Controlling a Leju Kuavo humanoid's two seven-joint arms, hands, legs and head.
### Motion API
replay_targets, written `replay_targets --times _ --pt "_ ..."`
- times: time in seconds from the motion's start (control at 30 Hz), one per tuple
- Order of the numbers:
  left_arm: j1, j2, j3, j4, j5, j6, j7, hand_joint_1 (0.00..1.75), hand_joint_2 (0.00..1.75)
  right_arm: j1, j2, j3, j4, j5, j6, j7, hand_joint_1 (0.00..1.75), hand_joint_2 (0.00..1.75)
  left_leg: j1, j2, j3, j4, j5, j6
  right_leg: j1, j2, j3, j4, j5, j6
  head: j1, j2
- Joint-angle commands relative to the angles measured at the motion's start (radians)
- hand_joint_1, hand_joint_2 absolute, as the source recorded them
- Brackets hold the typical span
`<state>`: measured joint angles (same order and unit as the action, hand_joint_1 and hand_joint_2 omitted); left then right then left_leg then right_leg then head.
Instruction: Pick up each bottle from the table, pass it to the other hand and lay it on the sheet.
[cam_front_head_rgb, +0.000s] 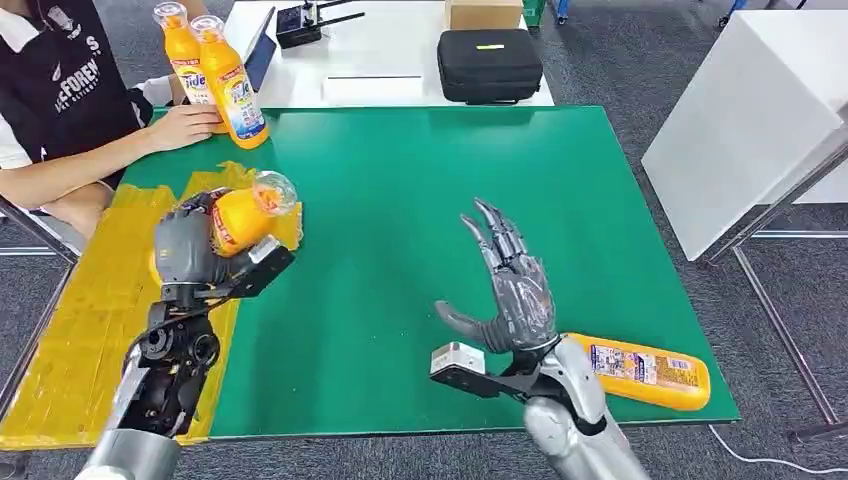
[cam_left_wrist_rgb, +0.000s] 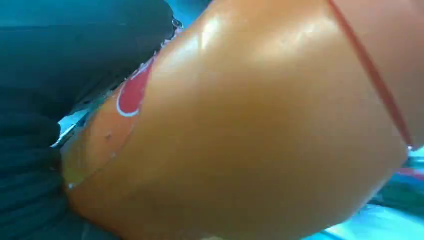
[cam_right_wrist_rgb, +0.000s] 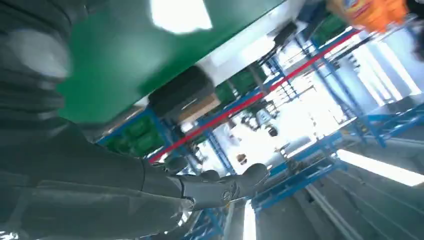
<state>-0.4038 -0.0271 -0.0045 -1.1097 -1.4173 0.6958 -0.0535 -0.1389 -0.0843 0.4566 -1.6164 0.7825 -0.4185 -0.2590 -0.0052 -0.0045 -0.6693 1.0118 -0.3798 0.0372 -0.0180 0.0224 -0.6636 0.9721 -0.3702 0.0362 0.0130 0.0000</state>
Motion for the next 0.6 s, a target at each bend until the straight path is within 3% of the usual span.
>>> replay_targets --times 0.03,0.1,0.13,0.17,0.27,0.33,0.43,0.47,0.5,0.6 --pt "-0.227 0.239 -0.409 0.462 -0.154 -0.004 0.505 1.75 1.75 0.046 -0.123 -0.149 -0.097 0.221 0.080 0.170 0.00 1.75 0.001 -0.006 0.012 0.002 -0.005 -0.005 0.002 -0.009 0.013 0.004 -0.007 -0.004 0.000 0.000" --pt "-0.231 0.241 -0.408 0.475 -0.154 0.002 0.502 1.75 1.75 0.059 -0.130 -0.158 -0.107 0.221 0.081 0.169 0.00 1.75 0.001 -0.007 0.008 0.000 -0.002 -0.003 0.002 -0.010 0.007 0.001 -0.004 -0.003 0.000 0.000" --pt "-0.251 0.245 -0.435 0.539 -0.154 -0.008 0.511 1.75 1.75 0.069 -0.149 -0.160 -0.117 0.274 0.142 0.209 0.00 1.75 0.000 -0.004 0.006 -0.001 -0.001 -0.003 0.001 -0.006 0.005 0.000 -0.002 -0.002 -0.002 0.000" --pt "-0.273 0.269 -0.527 0.590 -0.154 -0.037 0.599 1.75 1.75 0.080 -0.167 -0.168 -0.126 0.321 0.179 0.238 0.00 1.75 0.000 -0.004 0.005 -0.001 0.000 -0.002 0.000 -0.005 0.004 0.000 -0.002 -0.002 0.000 0.000" --pt "-0.234 0.271 -0.478 0.636 -0.154 -0.004 0.570 1.75 1.75 0.123 -0.180 -0.205 -0.149 0.352 0.229 0.265 0.00 1.75 0.001 -0.002 0.009 0.000 -0.002 -0.002 0.001 -0.004 0.009 0.000 -0.004 -0.002 0.000 0.000" --pt "-0.220 0.264 -0.522 0.677 -0.154 -0.021 0.592 1.75 1.75 0.160 -0.207 -0.231 -0.179 0.393 0.301 0.308 0.00 1.75 0.001 0.003 0.010 0.000 -0.004 -0.002 0.001 0.000 0.009 0.000 -0.003 -0.002 0.000 0.000" --pt "-0.215 0.245 -0.508 0.707 -0.154 -0.032 0.590 1.75 1.75 0.208 -0.250 -0.261 -0.218 0.386 0.390 0.314 0.00 1.75 -0.001 -0.001 0.008 -0.001 -0.003 -0.002 0.000 -0.003 0.007 0.000 -0.003 -0.002 0.000 0.000" --pt "-0.210 0.234 -0.471 0.715 -0.154 -0.023 0.585 0.21 1.75 0.231 -0.294 -0.277 -0.233 0.374 0.448 0.311 0.00 1.75 -0.001 -0.003 0.010 0.000 -0.005 -0.003 0.000 -0.006 0.010 0.001 -0.006 -0.002 0.000 0.000" --pt "-0.200 0.227 -0.434 0.715 -0.152 -0.020 0.566 0.00 1.75 0.240 -0.308 -0.294 -0.236 0.365 0.464 0.307 0.00 0.00 -0.001 -0.005 0.007 0.000 -0.003 -0.002 -0.001 -0.006 0.008 0.000 -0.005 -0.002 0.000 0.000" --pt "-0.158 0.206 -0.328 0.691 -0.136 0.002 0.491 0.00 1.75 0.258 -0.330 -0.348 -0.228 0.330 0.502 0.301 0.00 0.00 -0.001 -0.003 0.005 0.000 -0.003 -0.002 -0.001 -0.003 0.005 0.000 -0.003 -0.001 0.000 0.000"
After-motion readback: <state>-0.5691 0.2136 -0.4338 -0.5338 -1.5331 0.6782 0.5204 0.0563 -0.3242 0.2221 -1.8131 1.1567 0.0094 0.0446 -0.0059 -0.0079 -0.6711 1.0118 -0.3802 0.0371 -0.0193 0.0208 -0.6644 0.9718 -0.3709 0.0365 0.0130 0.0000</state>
